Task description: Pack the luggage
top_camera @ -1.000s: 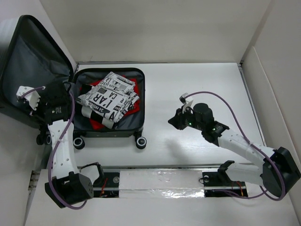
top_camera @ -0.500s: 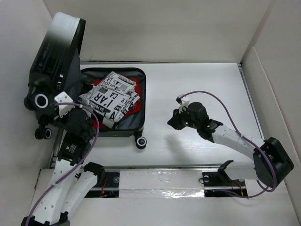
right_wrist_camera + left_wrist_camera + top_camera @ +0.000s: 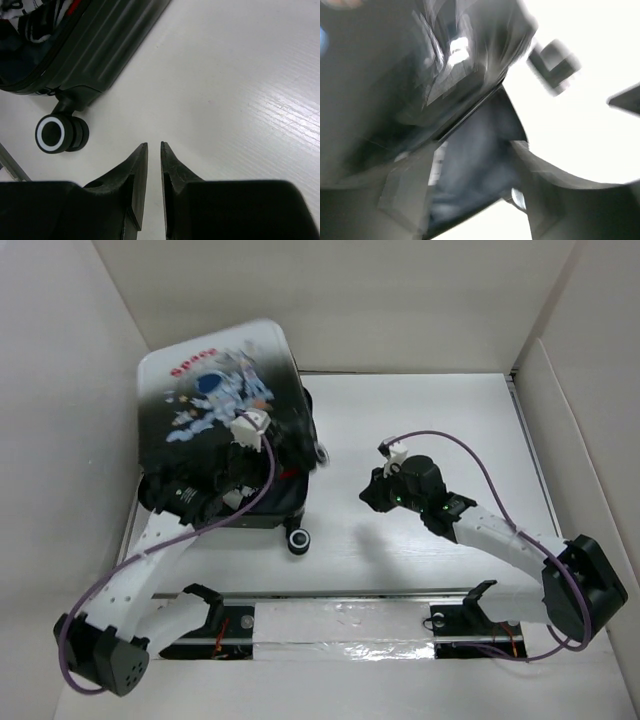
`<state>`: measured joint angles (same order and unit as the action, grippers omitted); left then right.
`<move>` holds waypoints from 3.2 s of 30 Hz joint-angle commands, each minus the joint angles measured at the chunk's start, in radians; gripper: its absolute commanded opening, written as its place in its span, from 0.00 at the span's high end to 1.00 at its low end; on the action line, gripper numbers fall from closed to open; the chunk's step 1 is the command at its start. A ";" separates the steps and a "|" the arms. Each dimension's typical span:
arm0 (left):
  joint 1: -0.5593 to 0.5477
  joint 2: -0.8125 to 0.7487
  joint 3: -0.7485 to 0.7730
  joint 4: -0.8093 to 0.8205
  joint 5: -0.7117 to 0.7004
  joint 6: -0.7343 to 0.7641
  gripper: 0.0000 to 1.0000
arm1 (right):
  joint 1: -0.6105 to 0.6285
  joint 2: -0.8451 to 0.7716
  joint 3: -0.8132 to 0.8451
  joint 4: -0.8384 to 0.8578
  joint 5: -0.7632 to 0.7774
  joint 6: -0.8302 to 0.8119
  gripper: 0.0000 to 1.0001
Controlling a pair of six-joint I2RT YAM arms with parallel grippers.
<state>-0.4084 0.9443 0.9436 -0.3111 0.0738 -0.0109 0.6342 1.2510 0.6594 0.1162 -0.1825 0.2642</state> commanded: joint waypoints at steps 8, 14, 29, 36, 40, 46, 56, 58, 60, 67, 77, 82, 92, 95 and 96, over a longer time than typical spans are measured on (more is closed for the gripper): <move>-0.004 0.057 0.193 -0.100 0.703 -0.027 0.68 | -0.018 -0.038 0.017 0.023 0.064 -0.010 0.78; 0.117 0.065 0.312 0.049 -0.242 -0.413 0.57 | -0.018 -0.048 0.003 0.037 0.087 -0.003 1.00; 0.810 0.373 0.264 0.116 -0.387 -0.550 0.63 | -0.018 -0.105 -0.018 0.050 0.078 -0.008 0.99; 0.913 0.547 0.276 0.056 -0.229 -0.516 0.71 | -0.018 -0.120 -0.017 0.040 0.072 -0.010 0.98; 0.840 0.539 0.147 0.105 -0.221 -0.526 0.71 | -0.018 -0.145 -0.021 0.043 0.071 -0.006 0.98; 0.752 0.483 -0.078 0.206 -0.080 -0.622 0.72 | -0.030 -0.188 -0.034 0.034 0.123 -0.002 0.97; 0.199 0.162 -0.503 0.444 -0.023 -0.917 0.73 | -0.181 -0.320 -0.012 -0.134 0.207 0.023 0.91; 0.006 0.081 -0.546 0.490 -0.064 -1.006 0.74 | -0.209 -0.341 -0.011 -0.154 0.212 0.026 0.88; -0.131 0.042 -0.574 0.480 -0.136 -1.079 0.74 | -0.255 -0.361 -0.006 -0.170 0.209 0.027 0.82; -0.697 -0.142 -0.321 0.045 -0.902 -1.159 0.72 | -0.358 -0.401 0.031 -0.254 0.198 0.023 0.67; -0.176 0.058 0.059 0.506 -0.707 -0.624 0.39 | -0.521 -0.404 0.025 -0.276 0.229 0.056 0.80; 0.158 0.484 0.363 0.443 -0.206 -0.621 0.40 | -0.541 -0.367 0.008 -0.288 0.222 0.082 0.93; 0.307 1.270 1.191 0.064 0.150 -0.508 0.37 | -0.550 -0.394 -0.112 -0.274 0.248 0.132 0.88; 0.318 1.373 1.307 0.070 0.228 -0.505 0.37 | -0.559 -0.403 -0.127 -0.308 0.282 0.141 0.88; 0.318 1.387 1.322 0.101 0.250 -0.502 0.37 | -0.559 -0.407 -0.147 -0.303 0.317 0.145 0.88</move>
<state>-0.1055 2.3554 2.1700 -0.1921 0.1757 -0.5449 0.0853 0.8570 0.5396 -0.1719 0.0639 0.3897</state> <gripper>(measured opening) 0.629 0.123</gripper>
